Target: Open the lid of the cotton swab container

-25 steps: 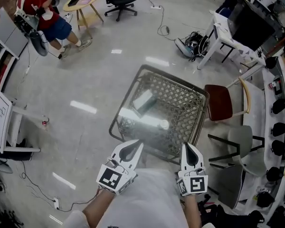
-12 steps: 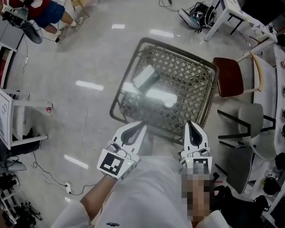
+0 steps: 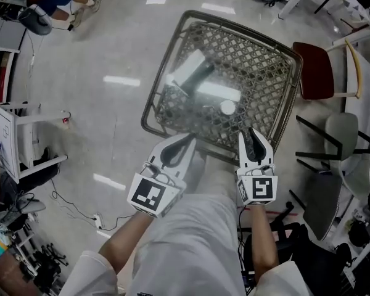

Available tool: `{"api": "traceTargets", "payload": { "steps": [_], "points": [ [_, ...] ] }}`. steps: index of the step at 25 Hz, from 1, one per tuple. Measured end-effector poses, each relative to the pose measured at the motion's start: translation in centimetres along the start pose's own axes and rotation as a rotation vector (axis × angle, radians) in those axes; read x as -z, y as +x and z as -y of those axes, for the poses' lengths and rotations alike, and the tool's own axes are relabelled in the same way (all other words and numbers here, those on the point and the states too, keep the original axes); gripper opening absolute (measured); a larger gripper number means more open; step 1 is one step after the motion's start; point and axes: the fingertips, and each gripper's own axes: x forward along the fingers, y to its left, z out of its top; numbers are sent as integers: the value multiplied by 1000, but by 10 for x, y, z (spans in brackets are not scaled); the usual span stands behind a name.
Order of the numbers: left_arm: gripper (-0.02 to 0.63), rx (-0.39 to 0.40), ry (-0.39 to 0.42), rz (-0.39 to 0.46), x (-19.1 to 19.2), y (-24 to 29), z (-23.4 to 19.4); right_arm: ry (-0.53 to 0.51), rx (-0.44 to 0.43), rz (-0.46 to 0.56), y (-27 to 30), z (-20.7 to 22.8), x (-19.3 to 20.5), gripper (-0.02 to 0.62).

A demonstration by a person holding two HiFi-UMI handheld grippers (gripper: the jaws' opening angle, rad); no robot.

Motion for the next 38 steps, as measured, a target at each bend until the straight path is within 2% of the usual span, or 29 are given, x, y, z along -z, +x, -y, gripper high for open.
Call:
{"api": "traceTargets", "payload": {
  "steps": [7,15,23,32,38],
  "points": [
    [8,23,31,-42,34,25,-5,6,-12,-79,38,4,61,187],
    [8,30,-9,-79,68,54,-18,-31,-14,-155,77,13,119,235],
    [8,31,-9,-90,88,73,-27,-14,10,-211,103,17,170,259],
    [8,23,-33,-136,115,86,-33,-2,11,-240,128,23,199,259],
    [8,16,-36,-145,120,91,-36,-8,3,-249,141,24,206,259]
  ]
}}
